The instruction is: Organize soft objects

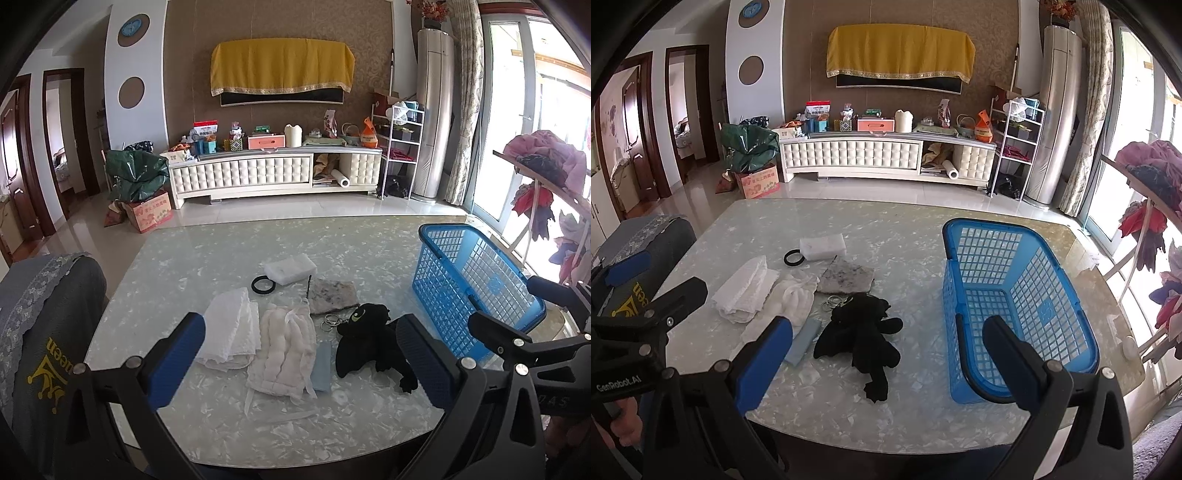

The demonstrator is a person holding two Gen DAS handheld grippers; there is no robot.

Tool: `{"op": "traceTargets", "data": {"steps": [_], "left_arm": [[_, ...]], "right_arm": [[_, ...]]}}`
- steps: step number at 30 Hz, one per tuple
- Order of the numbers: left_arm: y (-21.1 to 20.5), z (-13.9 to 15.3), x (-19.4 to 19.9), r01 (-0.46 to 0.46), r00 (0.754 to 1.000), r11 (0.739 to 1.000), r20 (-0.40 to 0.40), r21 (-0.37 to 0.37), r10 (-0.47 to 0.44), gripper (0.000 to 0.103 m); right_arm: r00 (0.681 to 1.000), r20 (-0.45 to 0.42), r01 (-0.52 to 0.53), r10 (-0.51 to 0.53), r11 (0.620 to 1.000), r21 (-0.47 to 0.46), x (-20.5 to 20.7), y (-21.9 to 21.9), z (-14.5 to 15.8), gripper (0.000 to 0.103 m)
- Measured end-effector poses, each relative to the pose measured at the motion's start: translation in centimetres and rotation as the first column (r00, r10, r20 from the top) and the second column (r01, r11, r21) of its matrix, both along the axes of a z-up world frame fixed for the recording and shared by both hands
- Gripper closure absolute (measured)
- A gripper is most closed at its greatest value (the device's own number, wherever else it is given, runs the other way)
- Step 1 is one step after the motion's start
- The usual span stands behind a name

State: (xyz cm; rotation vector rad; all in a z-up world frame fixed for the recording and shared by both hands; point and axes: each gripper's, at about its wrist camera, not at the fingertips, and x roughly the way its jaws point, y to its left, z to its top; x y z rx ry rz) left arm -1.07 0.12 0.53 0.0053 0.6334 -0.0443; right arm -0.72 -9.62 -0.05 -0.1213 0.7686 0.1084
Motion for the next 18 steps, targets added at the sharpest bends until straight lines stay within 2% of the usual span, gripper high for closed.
{"op": "traceTargets", "data": {"steps": [13, 18], "left_arm": [[0.2, -0.1, 0.0, 0.02, 1.0, 1.0, -0.005, 0.006, -0.02, 0.0], [1.2, 0.1, 0.1, -0.002, 1.0, 1.0, -0.015, -0.001, 0.002, 0.0]], "right_arm": [[1.0, -0.015, 0.003, -0.003, 1.0, 0.009, -0.1, -0.3, 0.1, 0.0], [1.0, -0.023, 0.007, -0.006, 1.0, 0.002, 0.3, -0.7, 0.5, 0.0]]}}
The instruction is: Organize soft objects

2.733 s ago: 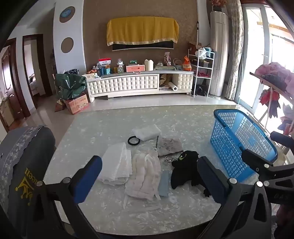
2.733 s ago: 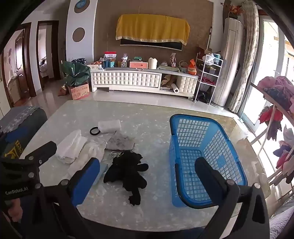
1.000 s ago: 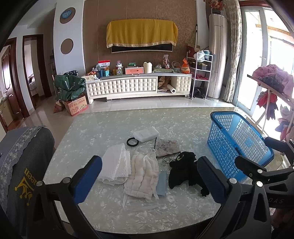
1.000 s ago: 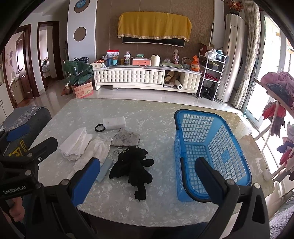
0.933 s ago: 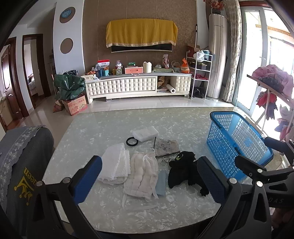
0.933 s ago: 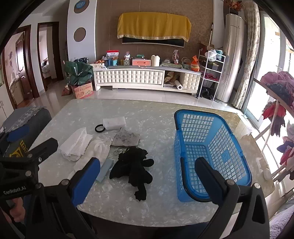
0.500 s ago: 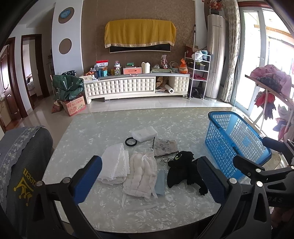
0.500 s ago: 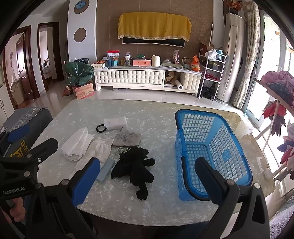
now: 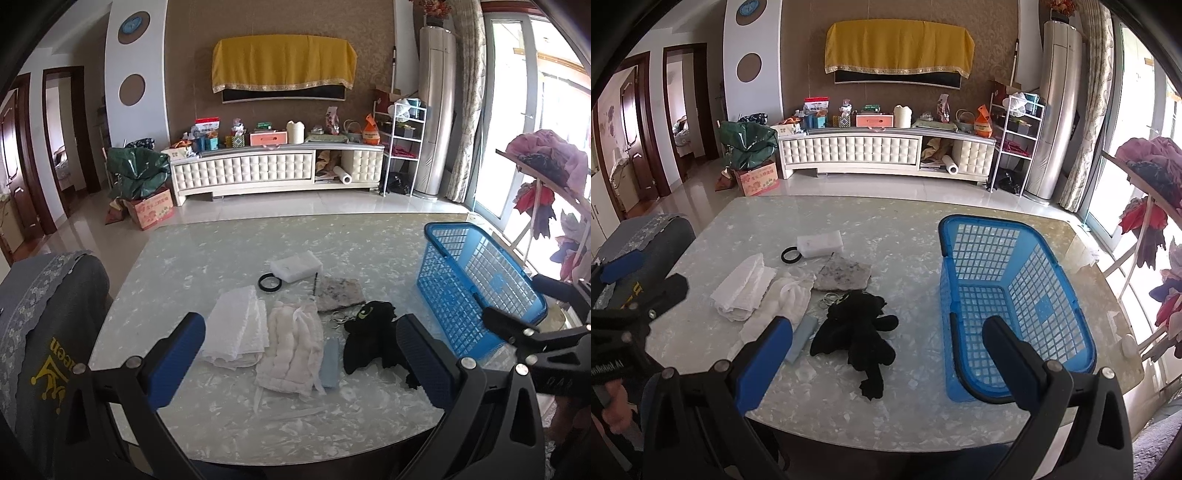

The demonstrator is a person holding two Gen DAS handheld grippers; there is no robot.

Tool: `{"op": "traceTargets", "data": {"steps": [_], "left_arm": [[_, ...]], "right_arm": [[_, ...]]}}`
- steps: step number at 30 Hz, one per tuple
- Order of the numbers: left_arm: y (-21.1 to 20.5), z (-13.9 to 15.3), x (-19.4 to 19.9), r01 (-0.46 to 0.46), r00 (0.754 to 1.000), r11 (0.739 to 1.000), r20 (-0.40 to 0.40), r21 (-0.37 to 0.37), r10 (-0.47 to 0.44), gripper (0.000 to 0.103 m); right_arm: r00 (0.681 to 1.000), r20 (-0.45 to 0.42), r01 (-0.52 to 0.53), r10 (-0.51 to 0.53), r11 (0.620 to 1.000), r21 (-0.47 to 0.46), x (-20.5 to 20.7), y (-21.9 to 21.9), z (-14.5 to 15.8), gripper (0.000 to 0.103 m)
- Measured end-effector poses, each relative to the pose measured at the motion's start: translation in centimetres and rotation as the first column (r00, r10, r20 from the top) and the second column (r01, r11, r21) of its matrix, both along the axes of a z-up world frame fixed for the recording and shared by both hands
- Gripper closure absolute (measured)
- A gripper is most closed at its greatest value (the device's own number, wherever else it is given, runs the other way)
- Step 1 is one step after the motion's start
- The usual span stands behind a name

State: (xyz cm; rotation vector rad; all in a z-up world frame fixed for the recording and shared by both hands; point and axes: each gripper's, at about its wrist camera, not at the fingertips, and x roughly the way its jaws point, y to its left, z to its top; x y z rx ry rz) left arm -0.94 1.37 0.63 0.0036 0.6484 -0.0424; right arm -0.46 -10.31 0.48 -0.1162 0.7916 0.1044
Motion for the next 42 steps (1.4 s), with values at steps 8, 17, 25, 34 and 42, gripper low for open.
{"op": "traceTargets", "data": {"steps": [8, 17, 25, 34, 42], "left_arm": [[2.1, -0.7, 2.0, 0.019, 0.995, 0.999, -0.097, 0.036, -0.015, 0.0], [5.1, -3.4, 5.7, 0.031, 0.974, 0.998, -0.228, 0.057, -0.018, 0.0], [7.5, -6.2, 9.0, 0.077, 0.939, 0.997, -0.337, 0.017, -0.067, 0.0], [9.6, -10.7, 12.8, 0.091, 0.89, 0.996, -0.448, -0.012, -0.087, 0.0], [10.7, -14.3, 16.0, 0.069, 0.862, 0.997, -0.502, -0.019, -0.07, 0.0]], "right_arm": [[0.999, -0.04, -0.017, 0.017, 1.0, -0.008, 1.9, 0.3, -0.6, 0.0], [0.986, -0.139, -0.097, 0.09, 0.994, -0.047, 5.4, 3.6, -2.8, 0.0], [0.96, -0.252, -0.138, 0.124, 0.99, -0.04, 8.5, 6.1, -5.6, 0.0], [0.923, -0.371, -0.137, 0.103, 0.988, -0.067, 11.0, 7.2, -9.2, 0.0], [0.9, -0.436, -0.064, 0.005, 0.991, -0.119, 12.2, 5.1, -12.0, 0.0]]}}
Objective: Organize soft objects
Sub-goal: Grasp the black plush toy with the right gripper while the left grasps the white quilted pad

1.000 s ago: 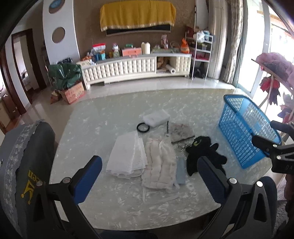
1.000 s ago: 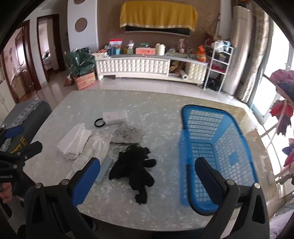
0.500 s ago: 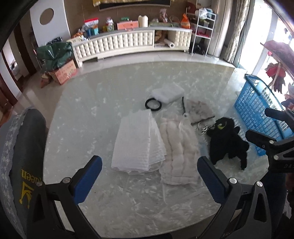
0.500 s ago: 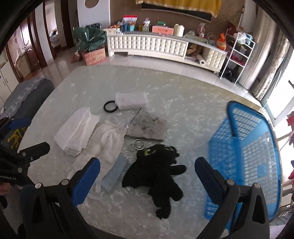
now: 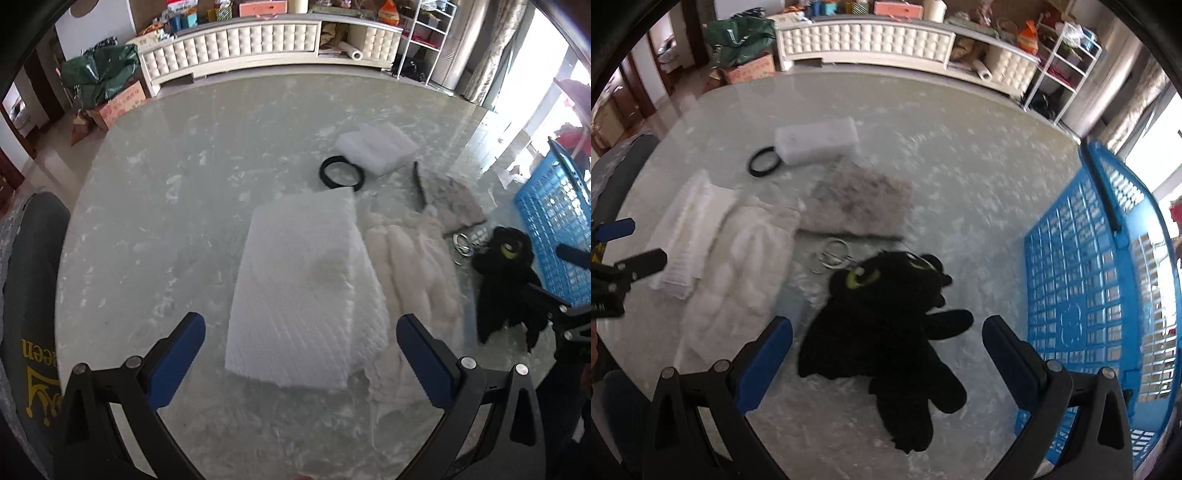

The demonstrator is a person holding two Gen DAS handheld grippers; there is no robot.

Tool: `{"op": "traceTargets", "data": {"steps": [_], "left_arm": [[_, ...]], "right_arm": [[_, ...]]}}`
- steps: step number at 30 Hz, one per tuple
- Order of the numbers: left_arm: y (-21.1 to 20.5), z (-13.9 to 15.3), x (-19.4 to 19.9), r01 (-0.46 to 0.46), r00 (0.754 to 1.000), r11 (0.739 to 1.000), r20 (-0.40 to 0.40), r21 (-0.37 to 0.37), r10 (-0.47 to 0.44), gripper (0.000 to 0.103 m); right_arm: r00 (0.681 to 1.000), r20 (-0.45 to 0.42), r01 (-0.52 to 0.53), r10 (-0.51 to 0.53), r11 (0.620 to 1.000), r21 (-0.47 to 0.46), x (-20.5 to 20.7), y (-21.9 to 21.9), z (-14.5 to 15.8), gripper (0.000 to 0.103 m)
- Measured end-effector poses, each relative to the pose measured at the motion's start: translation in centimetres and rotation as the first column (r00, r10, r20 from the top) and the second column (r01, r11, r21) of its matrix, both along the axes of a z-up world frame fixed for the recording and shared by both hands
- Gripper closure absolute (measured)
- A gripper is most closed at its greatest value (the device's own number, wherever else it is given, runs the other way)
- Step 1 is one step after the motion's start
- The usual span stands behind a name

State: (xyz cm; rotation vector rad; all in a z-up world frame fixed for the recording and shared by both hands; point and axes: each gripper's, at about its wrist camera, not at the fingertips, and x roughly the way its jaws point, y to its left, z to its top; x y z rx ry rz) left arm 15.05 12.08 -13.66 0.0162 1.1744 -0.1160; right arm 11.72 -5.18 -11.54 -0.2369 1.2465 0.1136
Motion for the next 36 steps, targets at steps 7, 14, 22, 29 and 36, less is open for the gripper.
{"op": "traceTargets", "data": {"steps": [7, 14, 22, 29, 36], "left_arm": [[0.1, -2.3, 2.2, 0.003, 0.999, 1.0, -0.05, -0.009, -0.003, 0.0], [-0.3, -3.8, 3.4, -0.013, 0.996, 1.0, -0.088, -0.026, 0.011, 0.0], [-0.8, -5.2, 4.1, -0.017, 0.994, 1.0, -0.105, -0.026, 0.015, 0.022], [-0.5, -4.4, 3.0, -0.039, 0.996, 0.998, -0.082, -0.052, 0.034, 0.059], [0.8, -3.8, 2.2, -0.027, 0.997, 0.995, -0.076, -0.093, 0.02, 0.079]], "right_arm": [[0.997, -0.067, 0.041, -0.041, 0.999, -0.003, 0.7, -2.0, -2.5, 0.0], [0.991, -0.12, 0.055, -0.05, 0.998, 0.036, 1.1, -3.4, -4.5, 0.004], [0.99, -0.141, 0.018, -0.007, 0.997, 0.075, 0.8, -3.3, -5.6, 0.024], [0.992, -0.117, -0.031, 0.041, 0.996, 0.089, 0.0, -2.1, -6.1, 0.051], [0.992, -0.126, 0.0, 0.014, 0.993, 0.117, -1.3, -3.2, -4.4, 0.057]]}}
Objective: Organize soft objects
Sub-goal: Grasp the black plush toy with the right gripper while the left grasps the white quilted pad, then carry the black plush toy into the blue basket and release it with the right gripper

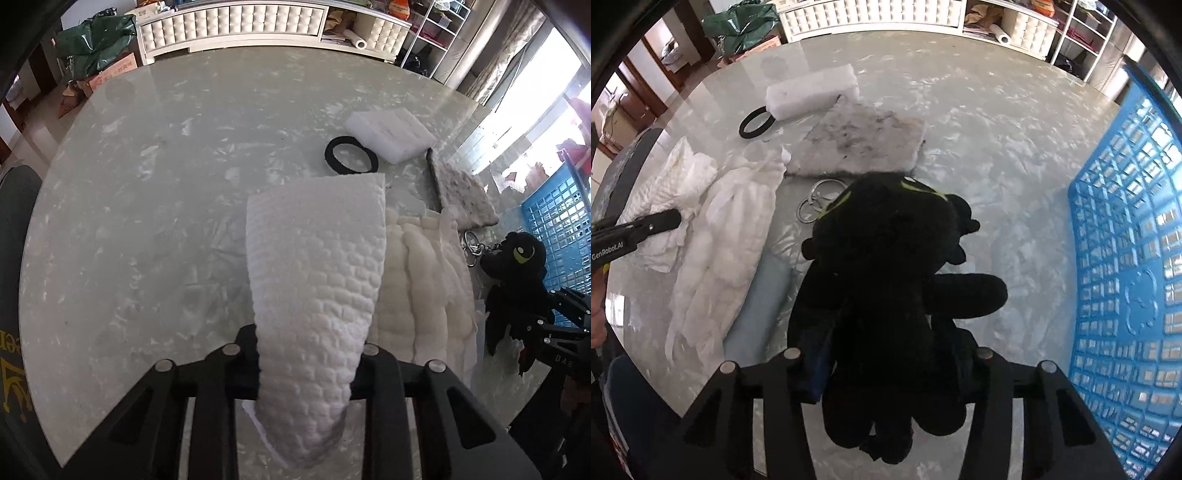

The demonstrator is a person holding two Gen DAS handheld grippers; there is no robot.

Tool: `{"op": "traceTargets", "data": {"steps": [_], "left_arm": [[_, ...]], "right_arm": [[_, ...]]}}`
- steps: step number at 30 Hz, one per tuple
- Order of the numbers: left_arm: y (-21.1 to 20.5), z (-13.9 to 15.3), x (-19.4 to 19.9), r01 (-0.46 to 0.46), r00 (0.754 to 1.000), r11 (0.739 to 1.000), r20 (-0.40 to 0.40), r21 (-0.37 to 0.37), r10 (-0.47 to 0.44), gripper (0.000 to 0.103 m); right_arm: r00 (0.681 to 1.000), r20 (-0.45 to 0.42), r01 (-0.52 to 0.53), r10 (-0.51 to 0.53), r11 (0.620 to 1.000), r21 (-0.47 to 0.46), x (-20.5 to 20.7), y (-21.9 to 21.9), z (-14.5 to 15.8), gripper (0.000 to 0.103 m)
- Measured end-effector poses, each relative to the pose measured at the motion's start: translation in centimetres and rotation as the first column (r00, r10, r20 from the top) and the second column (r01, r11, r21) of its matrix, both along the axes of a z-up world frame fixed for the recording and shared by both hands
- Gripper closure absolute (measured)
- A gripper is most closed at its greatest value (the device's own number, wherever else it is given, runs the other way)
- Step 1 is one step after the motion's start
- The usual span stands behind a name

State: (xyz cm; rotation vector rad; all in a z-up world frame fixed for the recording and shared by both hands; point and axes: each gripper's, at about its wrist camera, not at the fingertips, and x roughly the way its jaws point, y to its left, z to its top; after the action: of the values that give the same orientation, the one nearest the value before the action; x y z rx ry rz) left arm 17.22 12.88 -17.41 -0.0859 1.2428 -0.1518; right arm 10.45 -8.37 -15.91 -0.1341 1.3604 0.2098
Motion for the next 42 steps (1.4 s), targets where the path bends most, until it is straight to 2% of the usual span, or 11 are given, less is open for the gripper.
{"op": "traceTargets", "data": {"steps": [6, 14, 18, 26, 32, 35, 42], "left_arm": [[1.1, 2.7, -2.4, -0.007, 1.0, 1.0, 0.027, 0.006, 0.006, 0.079], [-0.1, 8.1, -6.6, 0.003, 0.994, 1.0, 0.113, -0.012, -0.001, 0.079], [-1.4, 9.1, -7.8, 0.01, 0.992, 0.999, 0.13, -0.032, -0.006, 0.079], [-4.8, 10.7, -10.2, 0.042, 0.987, 0.998, 0.155, -0.051, -0.034, 0.078], [-6.5, 11.2, -10.9, 0.054, 0.985, 0.998, 0.166, -0.034, -0.047, 0.078], [-7.2, 11.2, -11.0, 0.057, 0.984, 0.998, 0.169, -0.022, -0.053, 0.078], [-9.0, 10.9, -10.6, 0.061, 0.985, 0.998, 0.161, -0.001, -0.06, 0.078]], "right_arm": [[1.0, 0.016, 0.015, -0.015, 1.0, 0.003, -1.2, -0.6, 3.5, 0.057], [0.997, 0.061, -0.057, 0.055, 0.998, 0.024, -4.0, -2.2, 8.9, 0.057], [0.99, 0.086, -0.115, 0.111, 0.993, 0.036, -5.7, -2.5, 11.5, 0.057], [0.975, 0.137, -0.184, 0.173, 0.98, 0.07, -6.5, -5.7, 16.7, 0.057], [0.952, 0.208, -0.23, 0.223, 0.973, 0.007, -6.5, -9.1, 21.3, 0.057], [0.946, 0.223, -0.23, 0.233, 0.972, -0.042, -5.8, -10.9, 21.8, 0.057], [0.945, 0.203, -0.236, 0.256, 0.965, -0.115, -3.8, -14.0, 19.5, 0.057]]}}
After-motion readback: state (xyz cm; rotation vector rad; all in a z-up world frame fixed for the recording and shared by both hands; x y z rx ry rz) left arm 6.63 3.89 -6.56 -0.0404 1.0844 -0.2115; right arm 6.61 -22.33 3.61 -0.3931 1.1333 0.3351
